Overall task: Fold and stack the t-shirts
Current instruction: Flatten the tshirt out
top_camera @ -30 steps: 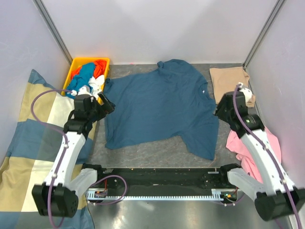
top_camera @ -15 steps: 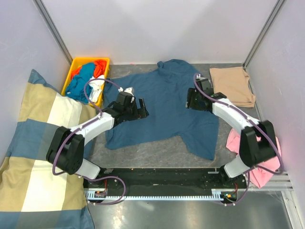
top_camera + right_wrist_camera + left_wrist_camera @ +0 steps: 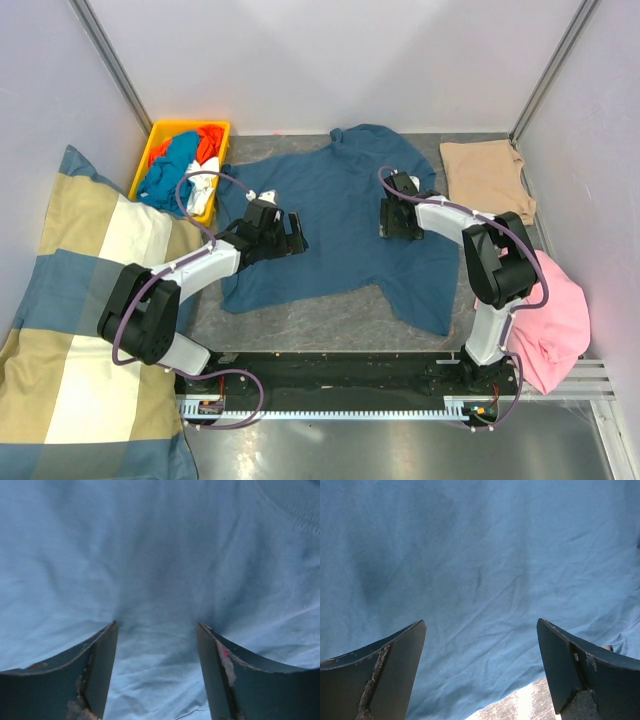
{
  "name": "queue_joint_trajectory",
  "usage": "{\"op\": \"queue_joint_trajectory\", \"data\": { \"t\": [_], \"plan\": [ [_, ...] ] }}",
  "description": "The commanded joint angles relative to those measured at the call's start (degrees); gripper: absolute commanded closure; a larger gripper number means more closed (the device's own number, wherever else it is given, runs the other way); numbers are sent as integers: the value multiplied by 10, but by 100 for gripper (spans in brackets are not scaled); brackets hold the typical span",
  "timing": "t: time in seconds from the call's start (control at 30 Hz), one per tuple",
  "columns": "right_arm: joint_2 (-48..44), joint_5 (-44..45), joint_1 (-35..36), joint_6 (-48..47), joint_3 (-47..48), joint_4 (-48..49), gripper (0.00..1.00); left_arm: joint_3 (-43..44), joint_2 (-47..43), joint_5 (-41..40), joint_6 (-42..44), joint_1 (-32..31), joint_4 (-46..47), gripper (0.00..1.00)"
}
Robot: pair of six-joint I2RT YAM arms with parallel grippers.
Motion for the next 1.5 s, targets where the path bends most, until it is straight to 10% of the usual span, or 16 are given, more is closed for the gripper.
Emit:
{"op": "queue_joint_trajectory", "data": {
  "t": [0.0,1.03,1.47],
  "plan": [
    [31,49,5,-7,14,-32,26,-6,-16,-25,1,2,14,0],
    [19,118,-110,41,-54,-44,14,-58,-49,-125,-12,53,-102,0],
    [18,92,-112,40,-62,-36,13,-96,-250,-175,-31,103,-197,15]
  ]
}}
